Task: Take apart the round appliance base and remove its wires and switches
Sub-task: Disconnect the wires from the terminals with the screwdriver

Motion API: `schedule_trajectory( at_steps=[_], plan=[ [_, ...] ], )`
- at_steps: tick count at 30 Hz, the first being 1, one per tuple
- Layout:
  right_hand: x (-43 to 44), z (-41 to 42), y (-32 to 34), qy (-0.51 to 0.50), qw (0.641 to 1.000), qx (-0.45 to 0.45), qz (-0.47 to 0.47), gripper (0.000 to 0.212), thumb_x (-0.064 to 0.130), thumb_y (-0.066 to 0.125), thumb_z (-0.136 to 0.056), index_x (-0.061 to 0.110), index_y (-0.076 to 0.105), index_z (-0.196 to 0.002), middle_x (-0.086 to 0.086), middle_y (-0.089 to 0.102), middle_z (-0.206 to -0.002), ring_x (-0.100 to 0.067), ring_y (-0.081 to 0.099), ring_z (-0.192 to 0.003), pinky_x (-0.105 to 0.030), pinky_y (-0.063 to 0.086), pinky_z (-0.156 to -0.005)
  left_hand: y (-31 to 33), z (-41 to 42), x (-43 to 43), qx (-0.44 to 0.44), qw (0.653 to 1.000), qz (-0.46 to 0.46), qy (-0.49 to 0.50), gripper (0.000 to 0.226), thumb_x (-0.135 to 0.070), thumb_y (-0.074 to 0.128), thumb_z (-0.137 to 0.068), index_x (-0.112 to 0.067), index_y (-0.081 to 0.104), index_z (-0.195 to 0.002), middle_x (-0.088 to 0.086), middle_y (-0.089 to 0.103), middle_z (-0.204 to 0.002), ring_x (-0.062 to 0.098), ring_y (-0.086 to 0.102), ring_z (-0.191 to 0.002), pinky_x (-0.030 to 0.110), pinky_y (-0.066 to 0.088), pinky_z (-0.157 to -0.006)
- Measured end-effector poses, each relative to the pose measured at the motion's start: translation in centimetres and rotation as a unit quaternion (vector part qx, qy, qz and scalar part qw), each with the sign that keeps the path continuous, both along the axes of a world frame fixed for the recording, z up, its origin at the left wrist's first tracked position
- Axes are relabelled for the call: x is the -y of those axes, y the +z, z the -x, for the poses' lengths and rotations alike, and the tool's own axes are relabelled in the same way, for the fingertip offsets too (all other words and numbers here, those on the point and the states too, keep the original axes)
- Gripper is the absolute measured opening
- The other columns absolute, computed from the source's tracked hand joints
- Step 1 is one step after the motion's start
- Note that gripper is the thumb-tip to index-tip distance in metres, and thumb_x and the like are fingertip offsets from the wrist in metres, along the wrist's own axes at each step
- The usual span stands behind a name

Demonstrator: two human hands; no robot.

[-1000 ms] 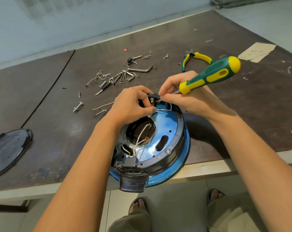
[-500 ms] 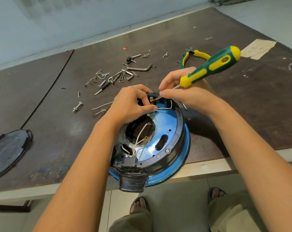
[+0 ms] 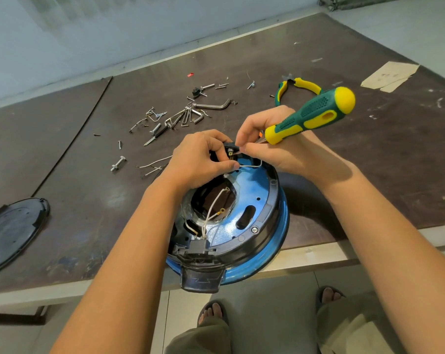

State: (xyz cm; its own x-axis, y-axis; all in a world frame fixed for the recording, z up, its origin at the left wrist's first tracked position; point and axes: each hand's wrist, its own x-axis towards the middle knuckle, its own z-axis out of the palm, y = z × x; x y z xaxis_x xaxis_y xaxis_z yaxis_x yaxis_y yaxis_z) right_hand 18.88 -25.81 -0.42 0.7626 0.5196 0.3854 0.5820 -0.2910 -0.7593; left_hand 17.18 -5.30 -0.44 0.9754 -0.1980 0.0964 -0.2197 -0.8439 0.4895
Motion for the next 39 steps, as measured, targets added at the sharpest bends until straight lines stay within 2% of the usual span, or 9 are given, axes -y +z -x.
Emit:
schedule_trajectory(
  at_steps=[5,11,16,22,25,28,33,36,39],
  plan=[
    [-1.2,-0.3,0.5,-0.031,0.999,-0.021,-0.005,0.019,-0.006,0.068,-0.082,0.012,0.075,-0.084,0.013,0.061,-0.064,0.006,0.058,-0.056,-0.007,0.042,-0.055,0.0,-0.1,0.0,-0.002,1.000,-0.002,-0.006,0.023,-0.036,0.082,-0.076,-0.023,0.069,-0.062,-0.019,0.063,-0.113,0.012,0.059,-0.099,0.049,0.048,-0.090],
    [-1.8,-1.0,0.6,-0.089,0.994,-0.057,-0.012,0.018,0.001,0.073,-0.077,0.018,0.077,-0.078,0.005,0.067,-0.070,-0.004,0.061,-0.065,-0.020,0.050,-0.060,-0.1,-0.1,0.0,-0.001,1.000,0.001,-0.010,0.023,-0.035,0.082,-0.076,-0.023,0.068,-0.061,-0.019,0.064,-0.113,0.013,0.060,-0.101,0.048,0.047,-0.091],
    [-1.9,-0.8,-0.2,-0.051,0.998,0.034,0.022,0.012,0.001,0.072,-0.082,0.011,0.078,-0.085,-0.004,0.071,-0.079,-0.015,0.067,-0.074,-0.023,0.052,-0.068,-0.1,-0.2,0.0,-0.011,1.000,0.006,-0.009,0.023,-0.034,0.081,-0.076,-0.022,0.068,-0.062,-0.019,0.063,-0.114,0.013,0.059,-0.103,0.050,0.048,-0.092],
    [0.2,-1.3,-0.9,-0.054,0.994,-0.081,-0.039,0.024,0.019,0.087,-0.078,0.022,0.076,-0.100,-0.004,0.075,-0.081,-0.011,0.070,-0.075,-0.025,0.054,-0.072,0.0,-0.2,-0.1,-0.010,1.000,0.008,-0.006,0.021,-0.033,0.082,-0.076,-0.024,0.069,-0.062,-0.020,0.063,-0.112,0.012,0.060,-0.100,0.047,0.049,-0.090],
    [0.1,-1.0,-0.6,-0.061,0.993,-0.087,-0.048,0.018,0.025,0.086,-0.080,0.022,0.076,-0.094,0.000,0.074,-0.077,-0.009,0.069,-0.067,-0.019,0.052,-0.063,0.0,-0.2,-0.3,-0.009,1.000,0.008,-0.005,0.021,-0.036,0.082,-0.076,-0.026,0.069,-0.062,-0.019,0.063,-0.115,0.011,0.059,-0.102,0.047,0.048,-0.091],
    [0.8,-0.8,0.1,-0.067,0.987,-0.119,-0.086,0.016,0.031,0.082,-0.086,0.017,0.075,-0.089,-0.003,0.075,-0.076,-0.018,0.074,-0.067,-0.026,0.059,-0.065,0.0,-0.1,-0.3,-0.011,1.000,0.009,-0.010,0.019,-0.038,0.084,-0.074,-0.026,0.071,-0.065,-0.019,0.063,-0.117,0.010,0.059,-0.104,0.048,0.047,-0.094],
    [1.8,-0.2,-0.3,-0.121,0.990,-0.070,-0.017,0.027,0.046,0.077,-0.087,0.021,0.074,-0.078,0.001,0.074,-0.068,-0.009,0.071,-0.064,-0.017,0.055,-0.058,0.1,0.0,-0.4,-0.004,1.000,0.008,-0.011,0.018,-0.037,0.085,-0.072,-0.027,0.072,-0.068,-0.018,0.062,-0.117,0.008,0.059,-0.106,0.048,0.047,-0.094],
    [2.0,0.0,-0.6,-0.121,0.991,-0.055,0.002,0.027,0.045,0.076,-0.089,0.021,0.074,-0.076,0.003,0.074,-0.069,-0.007,0.068,-0.061,-0.019,0.056,-0.060,0.0,0.2,-0.3,0.006,1.000,0.006,-0.012,0.016,-0.037,0.084,-0.074,-0.027,0.072,-0.069,-0.017,0.062,-0.116,0.008,0.059,-0.105,0.047,0.048,-0.093],
    [2.1,0.0,-1.5,-0.100,0.990,-0.080,-0.053,0.025,0.037,0.074,-0.092,0.017,0.073,-0.078,0.000,0.073,-0.070,-0.011,0.067,-0.062,-0.024,0.057,-0.061,0.0,0.3,-0.2,0.010,1.000,0.005,-0.011,0.016,-0.035,0.083,-0.076,-0.027,0.072,-0.067,-0.018,0.062,-0.116,0.009,0.060,-0.104,0.047,0.049,-0.092]
  ],
)
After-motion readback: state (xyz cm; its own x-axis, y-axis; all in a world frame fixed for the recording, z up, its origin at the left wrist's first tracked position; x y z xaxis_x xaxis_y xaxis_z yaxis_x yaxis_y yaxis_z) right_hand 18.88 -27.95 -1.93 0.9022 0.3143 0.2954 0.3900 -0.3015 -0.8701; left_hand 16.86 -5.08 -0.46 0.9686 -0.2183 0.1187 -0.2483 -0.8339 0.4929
